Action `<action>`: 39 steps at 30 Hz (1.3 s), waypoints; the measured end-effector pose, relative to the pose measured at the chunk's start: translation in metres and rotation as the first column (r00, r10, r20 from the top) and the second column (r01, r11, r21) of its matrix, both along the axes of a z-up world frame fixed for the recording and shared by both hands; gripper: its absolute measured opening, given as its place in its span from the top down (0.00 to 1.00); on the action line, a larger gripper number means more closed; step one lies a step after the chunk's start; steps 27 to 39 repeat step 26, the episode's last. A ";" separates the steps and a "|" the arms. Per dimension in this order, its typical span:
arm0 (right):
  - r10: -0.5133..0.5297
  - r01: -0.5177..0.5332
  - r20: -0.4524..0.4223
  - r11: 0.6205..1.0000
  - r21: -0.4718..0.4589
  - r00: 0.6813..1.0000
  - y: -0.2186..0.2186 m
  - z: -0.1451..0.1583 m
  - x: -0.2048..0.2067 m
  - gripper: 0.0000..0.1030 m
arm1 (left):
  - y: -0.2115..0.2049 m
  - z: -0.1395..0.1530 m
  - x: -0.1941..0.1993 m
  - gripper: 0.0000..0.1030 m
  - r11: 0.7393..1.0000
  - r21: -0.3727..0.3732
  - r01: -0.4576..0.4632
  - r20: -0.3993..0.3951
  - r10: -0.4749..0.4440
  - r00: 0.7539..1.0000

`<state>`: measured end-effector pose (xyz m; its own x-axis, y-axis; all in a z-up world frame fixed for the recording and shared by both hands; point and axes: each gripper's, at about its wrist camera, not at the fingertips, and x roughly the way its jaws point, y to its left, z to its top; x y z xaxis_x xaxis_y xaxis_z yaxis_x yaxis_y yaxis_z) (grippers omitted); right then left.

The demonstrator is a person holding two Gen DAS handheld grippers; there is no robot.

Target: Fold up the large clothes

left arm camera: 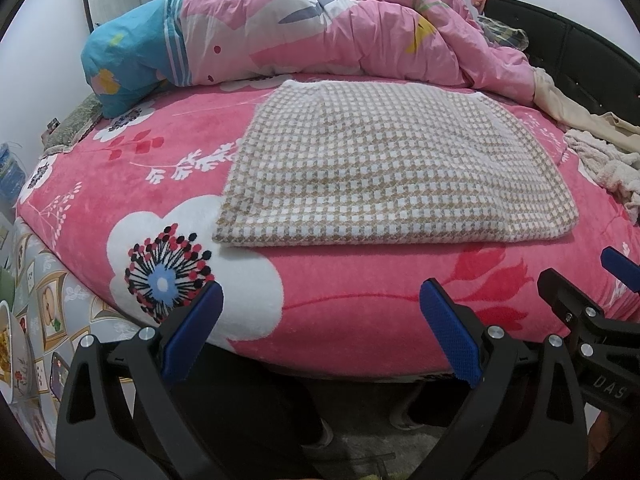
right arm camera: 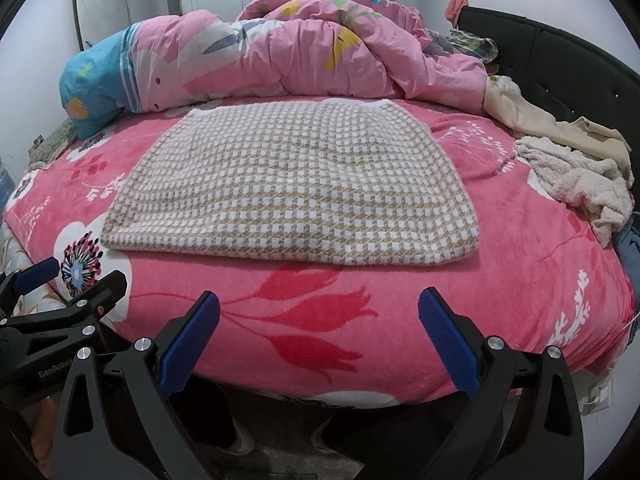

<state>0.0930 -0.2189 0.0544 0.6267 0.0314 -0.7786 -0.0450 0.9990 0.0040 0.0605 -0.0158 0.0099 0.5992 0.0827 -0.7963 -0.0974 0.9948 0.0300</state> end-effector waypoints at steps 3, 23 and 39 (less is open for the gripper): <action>0.000 0.000 0.000 1.000 0.001 1.000 0.000 0.000 0.000 0.06 | 0.000 0.000 0.000 0.08 1.000 0.002 0.001 -0.001 -0.001 1.000; 0.001 -0.001 -0.003 1.000 0.000 1.000 0.000 -0.001 0.000 0.06 | -0.001 -0.002 0.000 0.08 1.000 -0.003 -0.002 -0.009 0.002 1.000; 0.001 -0.001 -0.003 1.000 0.001 1.000 0.000 -0.001 0.000 0.06 | -0.002 -0.003 0.000 0.08 1.000 -0.002 -0.003 -0.009 0.003 1.000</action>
